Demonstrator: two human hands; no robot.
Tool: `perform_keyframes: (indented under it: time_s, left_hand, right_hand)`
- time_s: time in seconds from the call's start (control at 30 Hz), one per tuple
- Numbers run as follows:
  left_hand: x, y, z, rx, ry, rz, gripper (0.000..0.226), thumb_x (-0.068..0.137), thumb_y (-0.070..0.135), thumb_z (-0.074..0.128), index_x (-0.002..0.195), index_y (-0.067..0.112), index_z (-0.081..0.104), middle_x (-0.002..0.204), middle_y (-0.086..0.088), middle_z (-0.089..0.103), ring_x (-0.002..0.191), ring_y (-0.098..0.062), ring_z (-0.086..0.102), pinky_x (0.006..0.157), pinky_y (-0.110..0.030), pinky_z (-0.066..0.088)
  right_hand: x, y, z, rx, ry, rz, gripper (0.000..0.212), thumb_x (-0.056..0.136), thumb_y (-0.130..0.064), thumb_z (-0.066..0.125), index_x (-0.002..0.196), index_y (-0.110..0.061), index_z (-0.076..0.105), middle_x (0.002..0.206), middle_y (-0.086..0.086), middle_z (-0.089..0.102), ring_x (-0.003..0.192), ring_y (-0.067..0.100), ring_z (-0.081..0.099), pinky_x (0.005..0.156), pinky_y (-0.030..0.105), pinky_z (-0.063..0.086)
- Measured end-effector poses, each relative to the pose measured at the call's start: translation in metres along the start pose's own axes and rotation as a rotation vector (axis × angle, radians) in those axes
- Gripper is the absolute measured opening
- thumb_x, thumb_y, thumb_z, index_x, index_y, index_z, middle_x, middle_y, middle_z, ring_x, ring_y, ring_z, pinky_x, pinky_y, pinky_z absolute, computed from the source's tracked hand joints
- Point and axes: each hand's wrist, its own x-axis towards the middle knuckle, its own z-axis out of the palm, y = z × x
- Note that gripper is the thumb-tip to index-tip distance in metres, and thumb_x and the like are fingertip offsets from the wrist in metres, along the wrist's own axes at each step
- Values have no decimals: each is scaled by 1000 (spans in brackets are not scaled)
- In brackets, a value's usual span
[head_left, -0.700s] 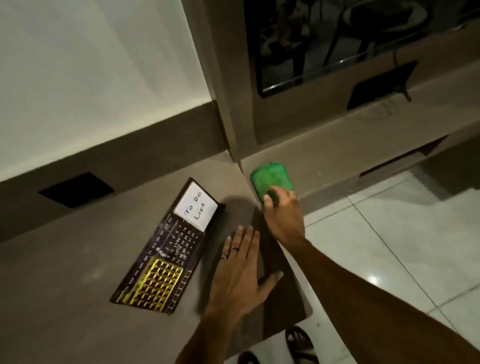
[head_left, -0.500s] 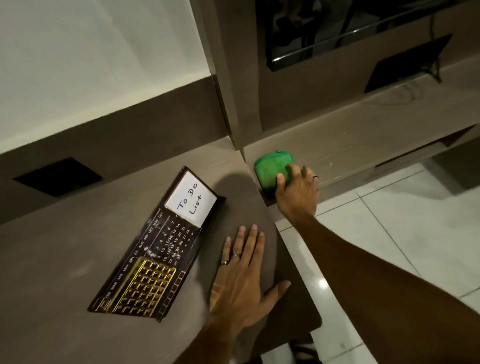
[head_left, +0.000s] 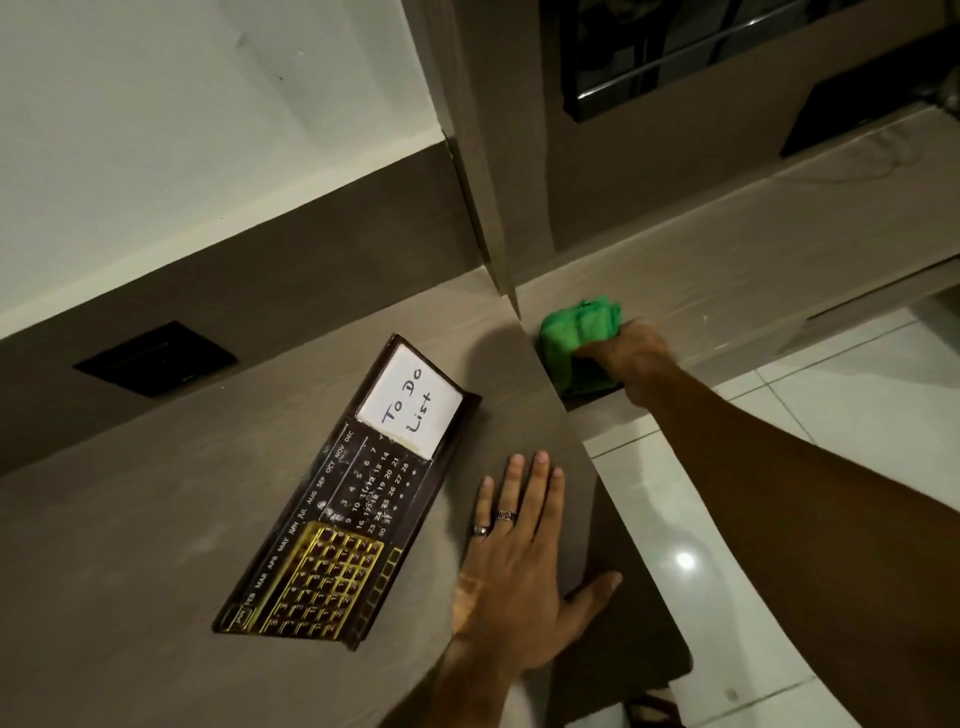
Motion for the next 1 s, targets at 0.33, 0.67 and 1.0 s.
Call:
perform_keyframes:
  time_s: [0.33, 0.67, 1.0]
  left_hand:
    - [-5, -2, -22, -125, -9, 0, 100, 77, 84, 23, 147, 26, -20, 158, 3, -26, 144, -14, -25, 120, -48, -1]
    - [-54, -49, -141, -87, 427, -104, 78, 85, 53, 48, 148, 21, 16, 159, 0, 19, 148, -15, 6, 119, -42, 12]
    - [-120, -127, -154, -48, 269, -265, 89, 76, 58, 52, 149, 23, 14, 160, 1, 14, 148, -13, 2, 121, -45, 7]
  right_hand:
    - [-75, -25, -34, 220, -110, -418, 51, 72, -6, 80, 109, -29, 52, 101, -4, 62, 96, 19, 65, 63, 33, 61]
    - [-204, -44, -29, 953, -359, -281, 34, 69, -6, 72, 102, -15, 74, 104, 9, 75, 96, 28, 71, 77, 43, 57]
    - [-261, -14, 29, 868, -374, -258, 38, 68, 4, 78, 103, -7, 70, 84, 4, 77, 73, 11, 73, 57, 17, 53]
